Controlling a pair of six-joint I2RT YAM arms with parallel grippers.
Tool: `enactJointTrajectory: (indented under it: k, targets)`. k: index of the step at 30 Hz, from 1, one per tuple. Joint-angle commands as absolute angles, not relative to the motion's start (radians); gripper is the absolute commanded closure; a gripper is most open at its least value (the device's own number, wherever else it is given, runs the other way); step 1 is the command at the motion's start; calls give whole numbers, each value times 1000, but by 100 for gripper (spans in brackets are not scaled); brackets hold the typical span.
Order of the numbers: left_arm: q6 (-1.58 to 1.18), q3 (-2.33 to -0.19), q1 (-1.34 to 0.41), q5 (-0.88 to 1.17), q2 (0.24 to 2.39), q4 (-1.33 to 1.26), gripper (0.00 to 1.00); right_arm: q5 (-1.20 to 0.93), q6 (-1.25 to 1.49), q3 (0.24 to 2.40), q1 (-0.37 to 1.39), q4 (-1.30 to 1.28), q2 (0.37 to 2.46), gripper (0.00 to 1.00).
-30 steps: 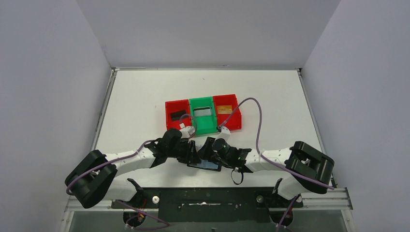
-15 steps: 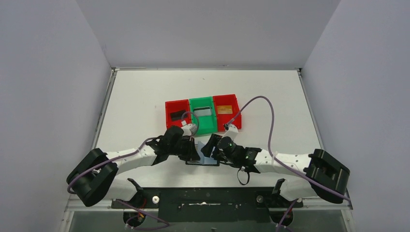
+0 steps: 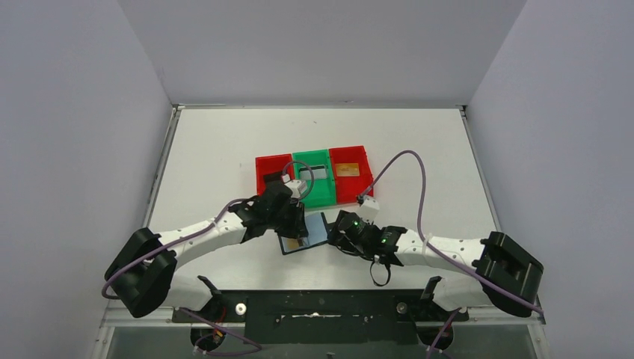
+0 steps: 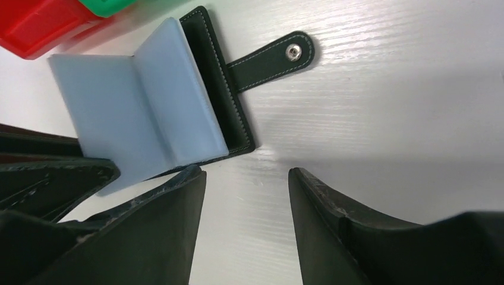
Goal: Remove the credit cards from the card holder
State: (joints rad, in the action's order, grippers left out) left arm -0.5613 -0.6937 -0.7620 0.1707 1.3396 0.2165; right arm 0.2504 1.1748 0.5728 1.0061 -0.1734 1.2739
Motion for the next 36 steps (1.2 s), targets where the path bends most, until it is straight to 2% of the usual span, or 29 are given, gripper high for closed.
enactJointTrajectory:
  k: [1,3,11,15,26,36]
  targets:
    - [-503,-777,-786,155,1366,272,73,286,1159,623,985,-164,1308,46]
    - [-496,-792,-787,176,1386,262,62,278,1162,624,971,-165,1316,46]
    - [-487,-844,-790,219,1499,186,51,299,1201,568,960,-149,1238,46]
    - [-469,-863,-794,240,1511,149,40,321,1232,526,959,-145,1175,45]
    - [-402,-950,-818,261,1641,226,42,360,1264,485,937,-193,1080,44]
    - [-363,-886,-888,301,1703,170,44,377,1298,466,931,-194,1067,43]
